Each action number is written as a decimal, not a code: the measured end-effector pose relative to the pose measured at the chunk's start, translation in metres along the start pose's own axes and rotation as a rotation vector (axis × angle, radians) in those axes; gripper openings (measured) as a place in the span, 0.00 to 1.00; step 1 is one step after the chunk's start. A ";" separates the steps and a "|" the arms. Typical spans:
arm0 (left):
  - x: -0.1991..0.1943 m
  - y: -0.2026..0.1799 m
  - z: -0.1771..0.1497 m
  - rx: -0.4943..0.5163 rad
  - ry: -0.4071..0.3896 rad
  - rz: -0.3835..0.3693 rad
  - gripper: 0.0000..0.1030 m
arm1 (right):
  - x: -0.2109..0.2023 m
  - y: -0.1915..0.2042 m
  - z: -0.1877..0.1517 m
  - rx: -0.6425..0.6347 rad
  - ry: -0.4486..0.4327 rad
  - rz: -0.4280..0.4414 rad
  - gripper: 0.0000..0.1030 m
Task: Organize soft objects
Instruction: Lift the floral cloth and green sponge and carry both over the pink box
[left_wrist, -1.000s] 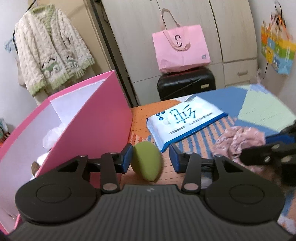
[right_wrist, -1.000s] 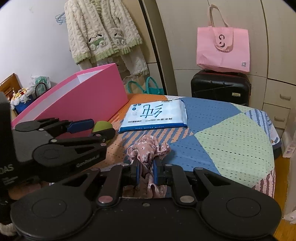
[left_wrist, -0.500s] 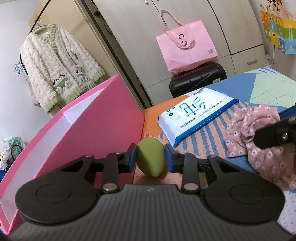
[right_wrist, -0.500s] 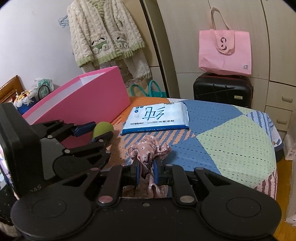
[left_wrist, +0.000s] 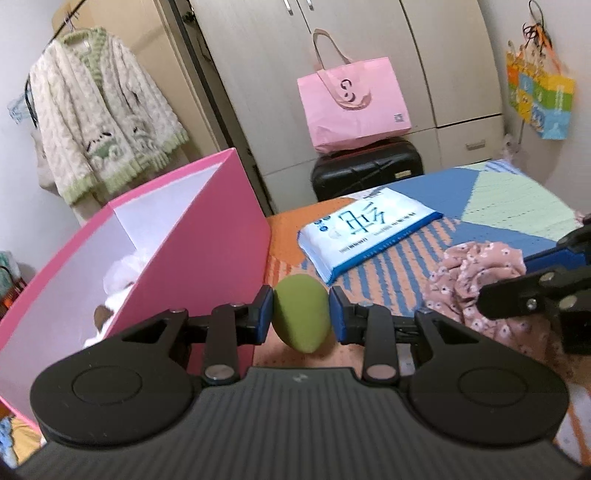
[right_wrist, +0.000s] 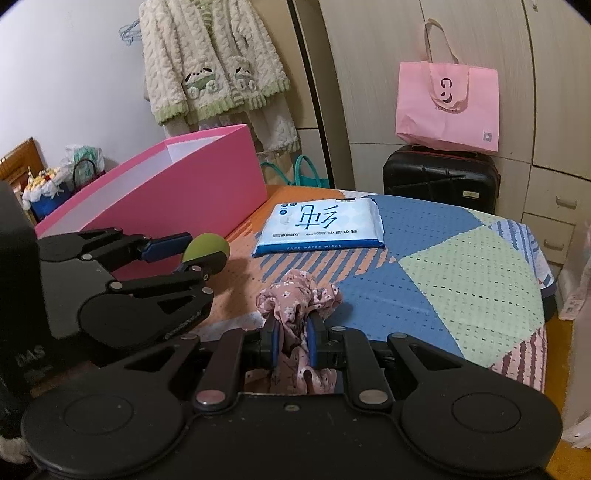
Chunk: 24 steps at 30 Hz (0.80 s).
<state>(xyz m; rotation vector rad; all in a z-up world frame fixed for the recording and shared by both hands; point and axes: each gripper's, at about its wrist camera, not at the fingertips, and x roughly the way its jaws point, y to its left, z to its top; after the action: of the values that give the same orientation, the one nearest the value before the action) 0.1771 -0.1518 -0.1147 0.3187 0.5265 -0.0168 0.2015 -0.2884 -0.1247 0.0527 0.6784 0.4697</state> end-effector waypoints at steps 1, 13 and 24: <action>-0.002 0.002 -0.001 -0.006 0.006 -0.016 0.31 | -0.003 0.002 -0.001 -0.010 -0.002 -0.001 0.18; -0.039 0.021 -0.019 -0.079 0.024 -0.209 0.31 | -0.032 0.031 -0.018 -0.046 -0.014 -0.008 0.18; -0.072 0.040 -0.033 -0.108 0.022 -0.343 0.31 | -0.059 0.056 -0.027 -0.079 -0.012 -0.014 0.18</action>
<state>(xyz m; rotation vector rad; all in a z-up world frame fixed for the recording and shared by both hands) 0.1024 -0.1085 -0.0939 0.1201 0.5964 -0.3160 0.1225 -0.2663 -0.0998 -0.0232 0.6472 0.4821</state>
